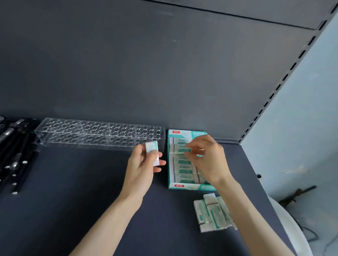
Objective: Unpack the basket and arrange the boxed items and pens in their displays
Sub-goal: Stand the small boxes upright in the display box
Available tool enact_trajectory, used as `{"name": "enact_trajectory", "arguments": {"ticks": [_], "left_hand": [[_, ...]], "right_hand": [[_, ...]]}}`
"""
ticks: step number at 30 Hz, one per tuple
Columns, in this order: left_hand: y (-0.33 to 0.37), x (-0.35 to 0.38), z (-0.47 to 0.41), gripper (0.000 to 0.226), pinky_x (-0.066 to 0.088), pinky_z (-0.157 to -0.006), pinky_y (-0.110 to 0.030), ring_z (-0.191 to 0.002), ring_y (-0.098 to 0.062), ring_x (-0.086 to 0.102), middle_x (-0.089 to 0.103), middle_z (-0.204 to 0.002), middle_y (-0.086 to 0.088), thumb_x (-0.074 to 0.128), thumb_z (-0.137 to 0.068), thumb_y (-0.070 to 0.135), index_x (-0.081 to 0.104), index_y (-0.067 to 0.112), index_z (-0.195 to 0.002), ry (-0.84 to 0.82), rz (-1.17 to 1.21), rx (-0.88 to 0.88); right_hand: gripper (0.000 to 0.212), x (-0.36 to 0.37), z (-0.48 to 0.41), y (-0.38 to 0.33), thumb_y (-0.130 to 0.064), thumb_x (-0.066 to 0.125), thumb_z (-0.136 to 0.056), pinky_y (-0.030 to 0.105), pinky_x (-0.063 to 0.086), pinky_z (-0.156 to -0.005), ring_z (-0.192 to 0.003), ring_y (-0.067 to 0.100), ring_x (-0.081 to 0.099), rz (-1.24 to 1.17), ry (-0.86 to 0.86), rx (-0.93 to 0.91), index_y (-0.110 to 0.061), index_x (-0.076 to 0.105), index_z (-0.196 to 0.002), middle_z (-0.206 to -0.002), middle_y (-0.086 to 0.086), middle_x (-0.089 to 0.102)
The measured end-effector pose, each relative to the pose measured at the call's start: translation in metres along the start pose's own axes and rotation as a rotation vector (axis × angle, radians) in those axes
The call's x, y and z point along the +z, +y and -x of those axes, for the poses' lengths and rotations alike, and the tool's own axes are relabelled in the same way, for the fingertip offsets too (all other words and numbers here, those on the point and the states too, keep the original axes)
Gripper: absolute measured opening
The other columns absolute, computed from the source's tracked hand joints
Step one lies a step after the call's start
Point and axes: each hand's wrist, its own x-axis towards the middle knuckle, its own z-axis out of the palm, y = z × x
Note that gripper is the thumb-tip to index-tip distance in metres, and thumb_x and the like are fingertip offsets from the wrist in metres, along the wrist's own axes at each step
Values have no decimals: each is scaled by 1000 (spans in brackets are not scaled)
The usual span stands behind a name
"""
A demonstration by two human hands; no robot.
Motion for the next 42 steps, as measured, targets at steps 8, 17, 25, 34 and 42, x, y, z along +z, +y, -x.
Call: {"name": "enact_trajectory", "arguments": {"ticks": [8,17,25,34,42], "left_hand": [[1,0,2,17,42,-63,-7,-66,2,55,68,-74,10,62,-87,10,71,22,-79,-23,-26,92],[5,1,5,20,51,-63,-17,-80,-12,70,74,-88,1,65,-85,1,63,17,-96,-85,80,76],[7,1,11,9,51,-66,-16,-86,-12,70,74,-96,-1,71,-82,15,66,18,-88,-255,72,153],[9,5,18,13,52,-72,-18,-85,-14,70,73,-90,-1,75,-75,6,70,12,-86,-330,9,152],[9,7,19,42,53,-70,-27,-71,-13,60,63,-76,-2,66,-82,-5,66,27,-108,-373,-136,180]], "right_hand": [[16,7,-2,10,-12,69,-84,28,50,-81,-78,16,58,159,-57,-31,-10,73,-99,-102,-2,54],[14,-4,5,-1,-18,63,-88,12,41,-77,-85,6,56,-54,5,-27,-17,72,-99,-96,-12,56],[9,-26,33,-13,-1,66,-82,21,54,-68,-67,15,68,-664,-131,109,-4,68,-90,-87,5,73],[15,-26,43,-10,7,70,-75,18,52,-69,-82,16,70,-826,-14,145,-1,64,-86,-86,2,73],[17,-22,45,-12,4,62,-84,17,50,-78,-97,10,66,-768,-43,74,-7,73,-91,-100,0,71]]}}
